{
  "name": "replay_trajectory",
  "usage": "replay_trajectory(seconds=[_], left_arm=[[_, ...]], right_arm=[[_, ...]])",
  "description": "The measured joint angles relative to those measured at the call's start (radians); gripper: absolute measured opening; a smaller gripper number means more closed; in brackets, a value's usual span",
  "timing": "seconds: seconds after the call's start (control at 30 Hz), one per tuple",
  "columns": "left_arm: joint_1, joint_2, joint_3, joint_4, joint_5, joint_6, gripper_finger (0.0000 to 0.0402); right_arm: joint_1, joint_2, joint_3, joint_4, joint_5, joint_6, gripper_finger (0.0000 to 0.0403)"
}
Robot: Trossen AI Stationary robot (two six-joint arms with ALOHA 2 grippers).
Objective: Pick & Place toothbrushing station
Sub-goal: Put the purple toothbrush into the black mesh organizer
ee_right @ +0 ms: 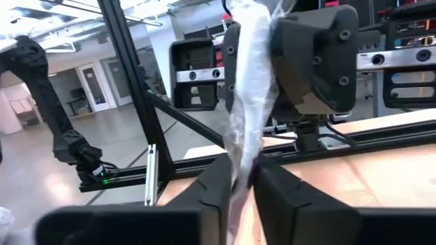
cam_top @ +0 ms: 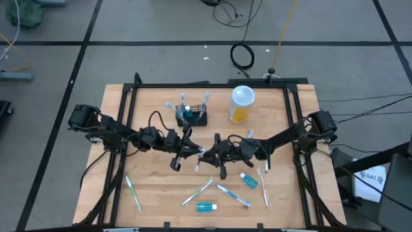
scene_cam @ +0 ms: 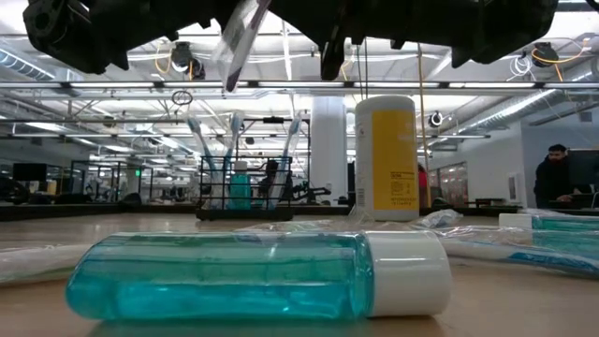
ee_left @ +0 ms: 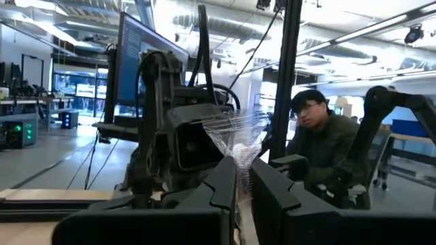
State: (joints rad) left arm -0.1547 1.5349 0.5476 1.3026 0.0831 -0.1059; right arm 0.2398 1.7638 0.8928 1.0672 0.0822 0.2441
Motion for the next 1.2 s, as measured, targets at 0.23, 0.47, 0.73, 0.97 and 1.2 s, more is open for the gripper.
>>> replay_trajectory(seconds=[0.23, 0.47, 0.73, 0.97, 1.2], left_arm=[[-0.011, 0.000, 0.000, -0.028, 0.002, 0.000, 0.0028], [-0.012, 0.000, 0.002, -0.075, -0.006, 0.018, 0.0086], [-0.007, 0.000, 0.000, -0.185, -0.009, 0.004, 0.0178], [-0.008, 0.001, 0.009, -0.187, -0.005, -0.003, 0.0206], [-0.027, 0.001, 0.076, -0.284, 0.003, 0.045, 0.0207]], right_arm=[[-0.006, -0.001, 0.001, -0.033, 0.000, 0.005, 0.0020], [0.015, -0.084, 0.000, -0.209, 0.076, -0.006, 0.0024], [0.069, -0.171, 0.001, -0.366, 0.234, -0.055, 0.0025], [0.083, -0.174, 0.002, -0.362, 0.262, -0.074, 0.0021], [0.076, -0.174, 0.002, -0.366, 0.261, -0.065, 0.0025]])
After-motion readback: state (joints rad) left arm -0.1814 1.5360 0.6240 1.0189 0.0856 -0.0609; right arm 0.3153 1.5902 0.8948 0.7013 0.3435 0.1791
